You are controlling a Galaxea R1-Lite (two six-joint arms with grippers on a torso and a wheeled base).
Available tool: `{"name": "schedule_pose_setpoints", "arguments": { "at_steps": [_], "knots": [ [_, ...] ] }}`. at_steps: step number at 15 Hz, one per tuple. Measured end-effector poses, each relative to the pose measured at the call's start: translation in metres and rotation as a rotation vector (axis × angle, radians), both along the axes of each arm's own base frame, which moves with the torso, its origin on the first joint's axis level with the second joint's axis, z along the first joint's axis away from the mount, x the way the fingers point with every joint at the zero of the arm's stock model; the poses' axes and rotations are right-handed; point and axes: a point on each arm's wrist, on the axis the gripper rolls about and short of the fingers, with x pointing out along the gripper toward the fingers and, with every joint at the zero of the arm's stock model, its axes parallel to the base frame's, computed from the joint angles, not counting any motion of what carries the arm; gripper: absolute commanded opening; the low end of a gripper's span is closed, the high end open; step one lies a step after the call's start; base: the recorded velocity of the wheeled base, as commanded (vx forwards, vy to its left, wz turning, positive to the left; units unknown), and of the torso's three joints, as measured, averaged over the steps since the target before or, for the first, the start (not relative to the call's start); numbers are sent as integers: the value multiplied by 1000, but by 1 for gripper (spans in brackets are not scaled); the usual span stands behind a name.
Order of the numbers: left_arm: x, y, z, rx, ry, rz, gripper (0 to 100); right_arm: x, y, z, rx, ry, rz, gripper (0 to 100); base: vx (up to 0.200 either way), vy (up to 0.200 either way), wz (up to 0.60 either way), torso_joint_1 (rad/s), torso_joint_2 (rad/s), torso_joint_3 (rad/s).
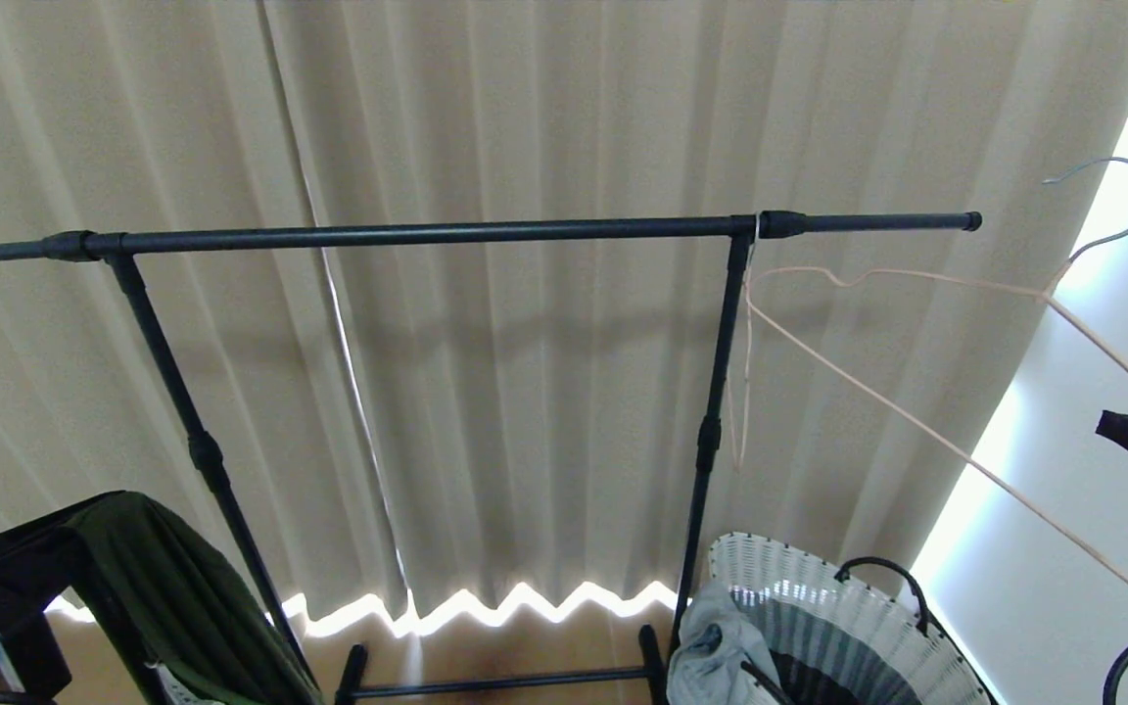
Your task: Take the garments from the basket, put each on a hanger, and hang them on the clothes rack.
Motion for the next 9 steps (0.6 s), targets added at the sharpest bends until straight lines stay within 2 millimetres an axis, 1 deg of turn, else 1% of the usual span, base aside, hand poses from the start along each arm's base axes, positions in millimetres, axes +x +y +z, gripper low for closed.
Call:
{"name": "schedule_pose_setpoints", "arguments": {
  "at_steps": [3,6,9],
  "knots": [
    [0,0,0,1,0,0,0,-6,4,5,9,-34,32,0,0,0,0,0,0,0],
    [0,0,0,0,0,0,0,-8,10,9,7,-49,76,0,0,0,0,0,0,0],
    [0,0,0,-1,-1,3,0,-7,24,10,6,-47,183,0,0,0,0,0,0,0]
  ]
}}
